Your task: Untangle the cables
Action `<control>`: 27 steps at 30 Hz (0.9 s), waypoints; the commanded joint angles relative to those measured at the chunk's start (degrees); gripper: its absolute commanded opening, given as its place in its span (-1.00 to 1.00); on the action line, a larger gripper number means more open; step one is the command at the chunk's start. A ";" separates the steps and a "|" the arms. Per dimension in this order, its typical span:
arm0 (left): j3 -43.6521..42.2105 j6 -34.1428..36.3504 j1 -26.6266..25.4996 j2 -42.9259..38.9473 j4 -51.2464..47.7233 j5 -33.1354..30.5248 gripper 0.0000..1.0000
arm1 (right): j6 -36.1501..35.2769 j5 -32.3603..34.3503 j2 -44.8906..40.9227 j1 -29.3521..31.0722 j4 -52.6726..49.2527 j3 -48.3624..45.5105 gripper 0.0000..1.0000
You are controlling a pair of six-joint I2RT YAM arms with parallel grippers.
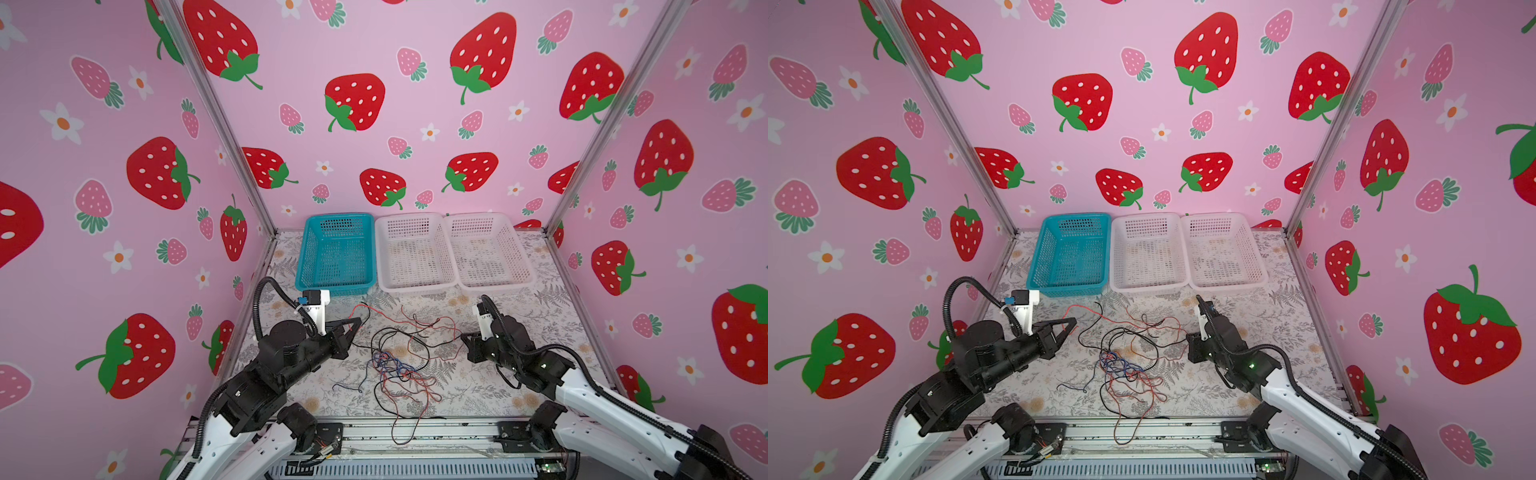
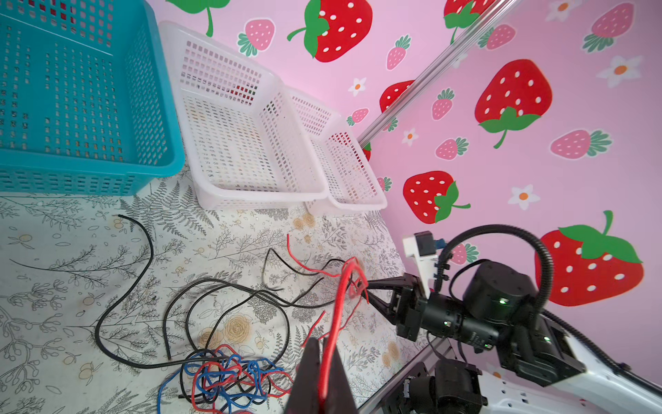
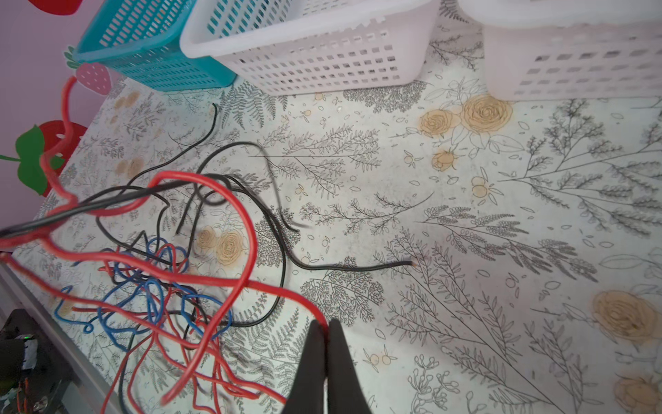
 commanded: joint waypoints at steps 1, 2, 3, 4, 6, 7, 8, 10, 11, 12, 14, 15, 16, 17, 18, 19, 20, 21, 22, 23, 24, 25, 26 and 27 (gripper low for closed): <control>5.41 -1.64 0.70 -2.94 2.69 -4.22 -1.00 | 0.79 1.65 1.83 -2.72 -2.09 -2.59 -1.00; 5.74 -1.96 0.72 -2.85 2.67 -3.99 -1.00 | 0.59 1.99 3.13 -2.76 -1.83 -2.54 -1.00; 5.92 -2.48 0.72 -2.63 2.94 -3.41 -1.00 | 0.20 2.00 4.18 -2.77 -1.51 -2.39 -1.00; 6.20 -2.98 0.76 -2.21 3.09 -2.82 -1.00 | -0.45 1.61 4.65 -2.77 -0.97 -2.27 -1.00; 5.95 -3.88 0.76 -1.76 3.93 -2.01 -1.00 | -1.09 1.12 5.28 -2.77 -0.41 -1.83 -1.00; 5.53 -4.25 0.75 -1.63 4.72 -1.51 -1.00 | -2.32 -0.27 5.26 -2.77 -0.44 -1.09 -1.00; 5.29 -4.46 0.77 -1.39 5.29 -0.98 -1.00 | -2.96 -1.81 4.83 -2.68 -0.24 -0.68 -0.96; 5.34 -4.47 0.76 0.07 6.08 1.32 -1.00 | -3.80 -3.50 2.71 -2.52 -0.32 0.16 -0.54; 5.61 -4.46 0.71 0.90 6.10 1.61 -1.00 | -4.39 -3.96 0.72 -2.34 -0.49 0.77 -0.39; 5.87 -4.63 0.73 2.12 6.16 3.76 -1.00 | -4.92 -4.24 -1.03 -2.09 -0.74 1.63 -0.25; 6.16 -4.98 0.77 4.10 6.83 5.45 -1.00 | -5.97 -5.06 -3.54 -1.60 -1.10 3.38 -0.07; 6.36 -5.06 0.76 5.09 7.11 6.19 -1.00 | -6.79 -6.42 -4.57 -1.27 -0.72 4.37 0.01; 6.65 -5.08 0.74 5.99 7.38 6.82 -1.00 | -7.48 -7.46 -5.16 -0.81 -0.19 5.35 0.06; 6.92 -5.00 0.76 6.79 7.47 7.53 -1.00 | -7.94 -8.05 -5.24 -0.31 0.08 6.41 0.13; 7.29 -4.97 0.76 7.88 7.58 8.28 -1.00 | -8.55 -8.24 -4.93 0.43 0.09 7.88 0.17; 7.52 -5.07 0.77 8.76 7.82 9.01 -1.00 | -9.42 -8.70 -4.43 1.23 0.81 9.25 0.20; 7.78 -5.16 0.74 9.53 7.95 9.77 -1.00 | -10.05 -9.00 -3.99 2.18 1.93 10.08 0.23; 7.92 -5.37 0.71 10.33 8.20 10.36 -1.00 | -10.43 -9.16 -3.21 3.35 3.57 10.99 0.28; 8.07 -5.58 0.70 10.92 8.35 11.00 -1.00 | -10.93 -10.33 -2.05 4.42 5.41 11.85 0.31; 8.24 -5.69 0.73 11.35 8.36 11.25 -1.00 | -11.65 -11.75 -0.95 5.44 6.98 12.67 0.33; 8.26 -5.86 0.74 11.67 8.45 11.29 -1.00 | -12.35 -12.26 0.80 6.77 8.22 13.82 0.35; 8.35 -6.03 0.70 11.83 8.58 11.51 -1.00 | -13.07 -11.65 3.23 8.04 8.90 15.21 0.37; 8.41 -6.20 0.71 11.94 8.66 11.61 -1.00 | -13.93 -11.69 5.09 9.15 9.47 16.32 0.38; 8.51 -6.30 0.69 12.00 8.63 11.62 -1.00 | -14.95 -11.77 7.07 10.29 10.35 17.33 0.39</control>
